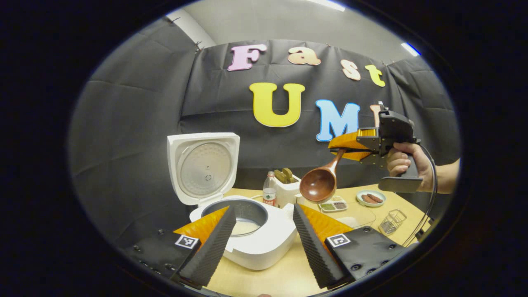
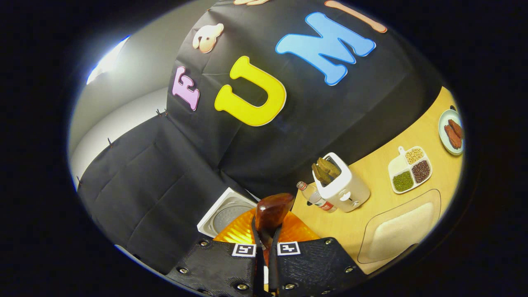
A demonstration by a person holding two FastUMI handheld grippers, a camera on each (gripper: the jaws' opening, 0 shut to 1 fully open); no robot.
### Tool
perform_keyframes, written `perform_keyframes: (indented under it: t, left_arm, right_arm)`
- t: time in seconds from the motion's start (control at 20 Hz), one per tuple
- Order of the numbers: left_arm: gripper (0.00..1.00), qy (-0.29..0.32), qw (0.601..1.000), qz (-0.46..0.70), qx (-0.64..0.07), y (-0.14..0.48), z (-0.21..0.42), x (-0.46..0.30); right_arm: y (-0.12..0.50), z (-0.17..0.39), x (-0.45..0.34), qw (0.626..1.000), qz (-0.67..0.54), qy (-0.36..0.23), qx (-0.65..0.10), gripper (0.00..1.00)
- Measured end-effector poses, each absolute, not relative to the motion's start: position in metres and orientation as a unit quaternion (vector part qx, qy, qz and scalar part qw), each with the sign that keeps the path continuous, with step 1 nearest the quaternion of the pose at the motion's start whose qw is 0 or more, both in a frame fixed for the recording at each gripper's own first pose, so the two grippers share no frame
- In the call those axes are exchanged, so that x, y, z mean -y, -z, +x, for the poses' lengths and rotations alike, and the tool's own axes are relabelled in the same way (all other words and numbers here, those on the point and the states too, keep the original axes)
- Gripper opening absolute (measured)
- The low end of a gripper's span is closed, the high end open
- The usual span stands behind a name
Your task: Close the left gripper, press the button to open the rice cooker; take a wooden spoon from the chopstick holder with the right hand, scoop a spoonful of rice and pour it into the rice cooker, then put the wooden spoon back into the chopstick holder.
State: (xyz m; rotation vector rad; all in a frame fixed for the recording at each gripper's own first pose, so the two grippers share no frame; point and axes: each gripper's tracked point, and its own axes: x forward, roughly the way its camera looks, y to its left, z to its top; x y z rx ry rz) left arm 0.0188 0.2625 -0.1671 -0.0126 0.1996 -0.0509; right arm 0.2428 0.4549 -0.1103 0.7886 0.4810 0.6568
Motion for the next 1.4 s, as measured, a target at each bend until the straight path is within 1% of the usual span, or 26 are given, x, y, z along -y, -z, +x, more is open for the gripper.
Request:
perform_keyframes:
  t: [0.05,0.1,0.15,0.25,0.45,0.5,0.55,0.75,0.8,0.85,1.15,1.2,1.3,1.35,1.4]
  left_arm:
    - [0.99,0.029,0.995,-0.003,-0.097,0.164,0.02,-0.256]
    - [0.99,0.032,0.995,0.001,-0.093,0.16,0.022,-0.251]
    - [0.97,0.036,0.995,0.003,-0.091,0.157,0.023,-0.244]
    - [1.0,0.038,0.995,0.006,-0.089,0.151,0.027,-0.231]
    - [0.99,0.047,0.995,0.012,-0.084,0.14,0.034,-0.199]
    - [0.97,0.048,0.995,0.015,-0.084,0.138,0.036,-0.192]
    - [0.99,0.05,0.995,0.016,-0.082,0.136,0.038,-0.185]
    - [0.99,0.066,0.995,0.02,-0.078,0.13,0.039,-0.146]
    - [0.97,0.07,0.994,0.02,-0.077,0.129,0.04,-0.138]
    - [0.99,0.073,0.994,0.022,-0.077,0.129,0.04,-0.129]
    - [0.99,0.077,0.994,0.017,-0.078,0.121,0.043,-0.097]
    - [0.97,0.078,0.994,0.017,-0.079,0.12,0.043,-0.092]
    - [0.97,0.079,0.993,0.025,-0.078,0.116,0.044,-0.085]
    - [0.99,0.08,0.993,0.026,-0.08,0.115,0.044,-0.082]
    - [0.99,0.08,0.993,0.027,-0.082,0.117,0.043,-0.08]
  right_arm:
    - [0.111,0.24,-0.451,0.841,0.377,-0.311,-0.233,0.05]
    - [0.109,0.237,-0.445,0.838,0.385,-0.309,-0.233,0.04]
    - [0.105,0.237,-0.44,0.837,0.392,-0.305,-0.231,0.04]
    - [0.106,0.239,-0.431,0.839,0.394,-0.298,-0.229,0.05]
    - [0.101,0.239,-0.412,0.835,0.411,-0.287,-0.225,0.04]
    - [0.102,0.239,-0.406,0.838,0.409,-0.283,-0.222,0.04]
    - [0.104,0.24,-0.4,0.84,0.409,-0.28,-0.22,0.05]
    - [0.108,0.24,-0.379,0.842,0.412,-0.268,-0.224,0.04]
    - [0.109,0.239,-0.373,0.842,0.414,-0.263,-0.225,0.04]
    - [0.11,0.241,-0.366,0.844,0.416,-0.255,-0.225,0.05]
    - [0.123,0.246,-0.333,0.857,0.414,-0.21,-0.224,0.05]
    - [0.126,0.246,-0.328,0.86,0.41,-0.204,-0.225,0.05]
    - [0.134,0.246,-0.311,0.868,0.401,-0.191,-0.225,0.04]
    - [0.137,0.246,-0.304,0.871,0.397,-0.184,-0.225,0.04]
    - [0.142,0.245,-0.296,0.874,0.393,-0.175,-0.227,0.05]
